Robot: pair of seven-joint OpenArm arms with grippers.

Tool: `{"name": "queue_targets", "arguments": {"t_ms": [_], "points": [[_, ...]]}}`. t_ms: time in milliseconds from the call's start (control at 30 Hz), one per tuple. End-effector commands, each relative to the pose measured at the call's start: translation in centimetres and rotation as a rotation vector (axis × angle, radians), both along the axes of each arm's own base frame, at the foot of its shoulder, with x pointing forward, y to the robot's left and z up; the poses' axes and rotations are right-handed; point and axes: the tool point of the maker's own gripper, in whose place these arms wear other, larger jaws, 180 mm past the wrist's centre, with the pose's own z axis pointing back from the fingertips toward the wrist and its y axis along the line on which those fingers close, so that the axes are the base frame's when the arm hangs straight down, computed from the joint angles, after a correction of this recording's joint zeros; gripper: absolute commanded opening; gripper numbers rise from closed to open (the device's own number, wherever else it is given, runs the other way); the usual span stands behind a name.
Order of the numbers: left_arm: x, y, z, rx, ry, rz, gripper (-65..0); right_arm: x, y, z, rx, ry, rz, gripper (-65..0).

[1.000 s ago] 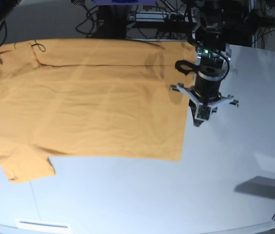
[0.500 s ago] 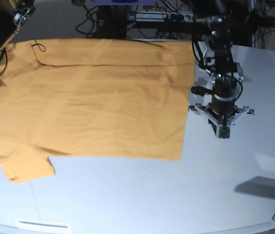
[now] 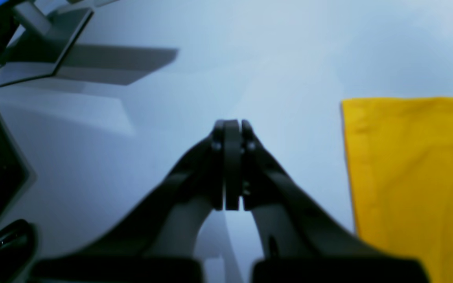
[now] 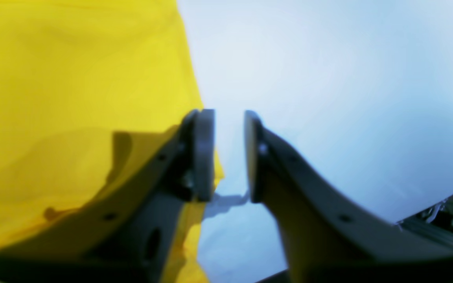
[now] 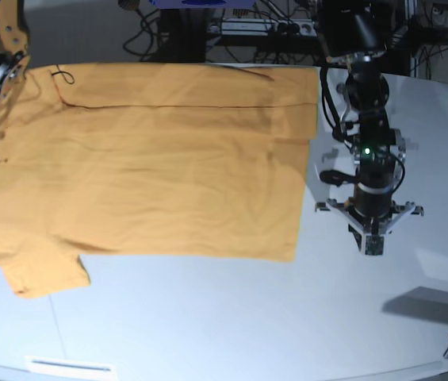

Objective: Fold the T-shirt properly
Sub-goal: 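Raise the left gripper off the shirt and move it beside the shirt's side edge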

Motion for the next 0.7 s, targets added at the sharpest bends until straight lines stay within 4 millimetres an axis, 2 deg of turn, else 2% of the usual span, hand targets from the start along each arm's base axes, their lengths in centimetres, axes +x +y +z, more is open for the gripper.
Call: {"name": "queue_targets", "arguments": {"t_ms": [0,67,133,200,433,500,667], "points": [[1.1,0.1,1.7,0.007,-0.059,-0.006,-65.0,2.3,-0.3,2.7,-0.021,-0.087,0.027,-47.6],[1.6,0.1,1.1,-0.007,-0.042,-0.001,-64.5,3.5,0.3,2.2,0.001,-0.086,0.057,-46.7],[2.2,0.2,0.3,-0.018,-0.022,0.003,-60.8,4.8,0.3,2.5,0.02,-0.092,0.066,-46.7],[2.4,0.2,0.0,-0.022,-0.015,0.004,-58.6,5.9,0.9,1.7,0.067,-0.071,0.075,-46.7],[2.5,0.3,0.7,-0.015,-0.033,0.003,-54.1,9.0,3.0,1.4,0.132,-0.09,0.138,-46.3],[2.5,0.3,1.0,-0.013,-0.04,0.002,-53.1,9.7,3.3,1.7,0.146,-0.094,0.143,-41.6],[2.5,0.3,1.4,-0.007,-0.049,0.001,-53.1,10.9,3.9,2.1,0.187,-0.131,0.153,-16.5]]}}
